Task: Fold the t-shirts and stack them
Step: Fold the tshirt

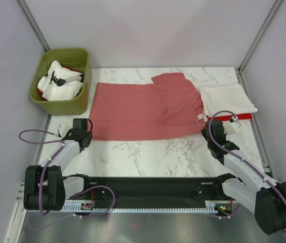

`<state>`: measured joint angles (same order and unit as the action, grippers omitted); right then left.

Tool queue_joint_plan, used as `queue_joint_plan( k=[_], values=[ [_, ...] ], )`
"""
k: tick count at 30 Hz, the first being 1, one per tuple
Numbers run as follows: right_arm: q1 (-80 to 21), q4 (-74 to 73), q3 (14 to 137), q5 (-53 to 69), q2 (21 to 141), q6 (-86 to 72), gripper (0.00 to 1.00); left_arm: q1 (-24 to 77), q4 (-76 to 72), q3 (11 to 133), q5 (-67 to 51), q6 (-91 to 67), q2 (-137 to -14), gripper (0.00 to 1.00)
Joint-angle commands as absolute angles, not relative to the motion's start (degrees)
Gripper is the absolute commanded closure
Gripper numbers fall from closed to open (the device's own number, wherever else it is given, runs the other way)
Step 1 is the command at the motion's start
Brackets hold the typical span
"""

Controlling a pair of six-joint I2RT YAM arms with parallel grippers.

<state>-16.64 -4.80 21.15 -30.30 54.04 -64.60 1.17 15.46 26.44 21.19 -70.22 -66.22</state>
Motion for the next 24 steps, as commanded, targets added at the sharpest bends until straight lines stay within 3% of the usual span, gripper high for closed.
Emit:
queue_joint_plan(
  k=[1, 4, 8, 11, 16, 24],
  values=[
    [-16.44, -10.52, 32.41, -29.72, 56.60, -64.42, 1.00, 0.79, 23.80, 32.42, 18.03, -71.80, -67.32, 0.98],
    [-16.26, -15.44, 46.35, -26.46, 57.13, -63.55, 1.00, 0.70, 34.49, 41.02, 16.70, -73.65, -64.70, 0.98],
    [-16.08, -20.65, 55.44, -25.75, 55.38, -61.53, 1.00, 0.53, 43.15, 51.75, 20.20, -72.43, -55.57, 0.98],
    [-16.00, -21.35, 51.61, -24.87, 52.75, -62.04, 1.00, 0.53, 42.80, 49.50, 23.37, -71.46, -48.88, 0.98],
    [-15.56, -21.36, 38.70, -25.23, 49.66, -64.42, 1.00, 0.53, 43.68, 45.36, 23.12, -69.43, -49.83, 0.98],
    [-15.21, -24.25, 35.60, -24.70, 42.19, -62.93, 1.00, 0.53, 46.84, 42.28, 24.95, -68.99, -43.96, 0.98]
  ],
)
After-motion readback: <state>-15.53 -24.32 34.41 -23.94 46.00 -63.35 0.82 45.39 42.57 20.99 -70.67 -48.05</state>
